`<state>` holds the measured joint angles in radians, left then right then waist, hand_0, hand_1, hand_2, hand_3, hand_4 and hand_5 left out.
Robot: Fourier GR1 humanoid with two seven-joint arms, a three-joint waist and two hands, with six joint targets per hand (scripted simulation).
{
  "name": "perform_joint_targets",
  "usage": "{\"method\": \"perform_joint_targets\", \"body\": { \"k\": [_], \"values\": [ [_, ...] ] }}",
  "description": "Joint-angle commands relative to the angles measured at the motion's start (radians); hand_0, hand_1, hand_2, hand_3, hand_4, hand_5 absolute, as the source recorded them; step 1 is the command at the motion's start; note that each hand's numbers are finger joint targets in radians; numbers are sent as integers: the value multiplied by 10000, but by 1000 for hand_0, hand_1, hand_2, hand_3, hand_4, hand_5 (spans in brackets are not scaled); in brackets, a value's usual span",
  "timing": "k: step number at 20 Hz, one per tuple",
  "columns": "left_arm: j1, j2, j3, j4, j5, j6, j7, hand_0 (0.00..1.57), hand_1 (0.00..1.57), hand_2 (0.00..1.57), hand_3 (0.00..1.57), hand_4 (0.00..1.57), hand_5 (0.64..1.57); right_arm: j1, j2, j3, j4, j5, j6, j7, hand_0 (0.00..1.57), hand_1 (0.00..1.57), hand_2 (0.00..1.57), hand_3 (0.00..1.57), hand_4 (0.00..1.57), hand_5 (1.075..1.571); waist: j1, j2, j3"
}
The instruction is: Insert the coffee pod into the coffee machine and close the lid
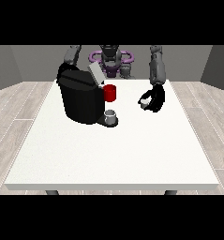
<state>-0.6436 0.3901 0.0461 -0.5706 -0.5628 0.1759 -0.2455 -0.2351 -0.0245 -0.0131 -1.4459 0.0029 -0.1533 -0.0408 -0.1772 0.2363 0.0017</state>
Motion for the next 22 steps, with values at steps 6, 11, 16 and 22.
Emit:
{"method": "perform_joint_targets", "body": {
  "k": [6,11,16,22],
  "values": [
    [-713,606,79,467,-357,-440,-715,1266,1266,1399,1363,507,1571,35,231,200,70,65,-259,-157,0,0,0,0,398,1571,80,161,-20],
    [-1053,91,-213,-293,-274,-1256,-734,1450,1450,1452,1388,623,1571,58,-80,-582,1114,-538,142,-383,0,0,0,0,442,1571,410,-610,-14],
    [-1629,-184,-279,-407,-353,-1787,133,1289,1289,1362,1337,557,1571,350,-155,-262,1249,-445,423,-90,0,0,0,0,490,1571,65,-1248,-15],
    [-2559,424,-116,-773,-328,-2502,-395,1255,1255,1332,1288,556,1571,-210,231,-19,1364,-396,-250,-533,0,0,0,0,456,1571,102,-848,-16]
  ]
}}
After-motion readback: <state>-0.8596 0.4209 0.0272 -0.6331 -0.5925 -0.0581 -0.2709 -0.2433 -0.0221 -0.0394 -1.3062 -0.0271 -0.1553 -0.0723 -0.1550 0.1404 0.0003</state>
